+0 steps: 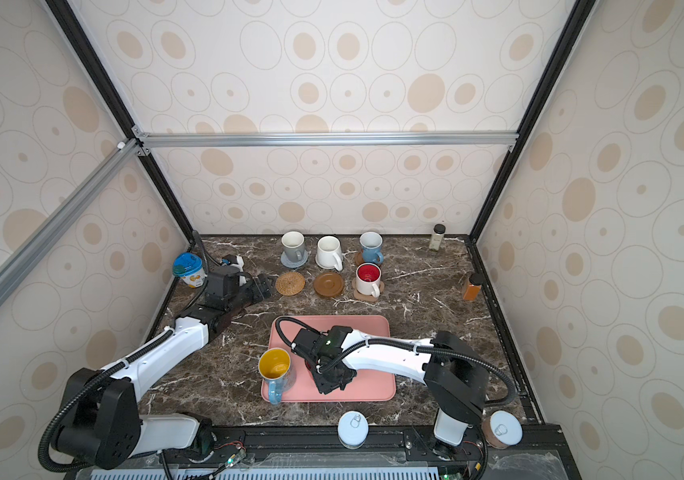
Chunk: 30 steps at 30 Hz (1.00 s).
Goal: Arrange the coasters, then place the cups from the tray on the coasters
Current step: 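Lower right gripper into the red mug and grip its rim, then lift the red mug off the pink tray with right gripper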
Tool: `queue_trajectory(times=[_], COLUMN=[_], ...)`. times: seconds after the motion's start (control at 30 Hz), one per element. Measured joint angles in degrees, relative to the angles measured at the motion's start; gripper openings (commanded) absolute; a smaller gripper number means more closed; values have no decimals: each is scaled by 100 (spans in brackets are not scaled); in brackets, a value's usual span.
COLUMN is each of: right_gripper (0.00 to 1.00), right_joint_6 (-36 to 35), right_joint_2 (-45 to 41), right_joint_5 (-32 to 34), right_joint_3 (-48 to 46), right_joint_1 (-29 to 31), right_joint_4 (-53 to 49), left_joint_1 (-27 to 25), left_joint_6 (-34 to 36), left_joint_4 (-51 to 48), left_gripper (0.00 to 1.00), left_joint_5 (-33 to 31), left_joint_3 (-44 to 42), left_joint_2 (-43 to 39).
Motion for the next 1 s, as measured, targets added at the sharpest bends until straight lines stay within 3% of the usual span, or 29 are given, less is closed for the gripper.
queue_trajectory(times=[0.2, 0.63, 1.0], right_gripper=[35, 12, 7], right_joint_6=[-52, -166, -264], right_joint_2=[138, 157, 155], right_joint_5=[-39, 83, 186], right_joint_3=[11, 33, 33], right_joint_1=[-15, -17, -20], right_joint_4=[-2, 7, 4], left_joint_1=[4, 22, 26], left_joint_6=[0, -2, -4], left_joint_4=[-2, -4, -4], left_gripper=[89, 89, 89], left_joint_5=[-7, -50, -87], left_joint_3=[0, -76, -90], left_joint_2=[-11, -210, -216])
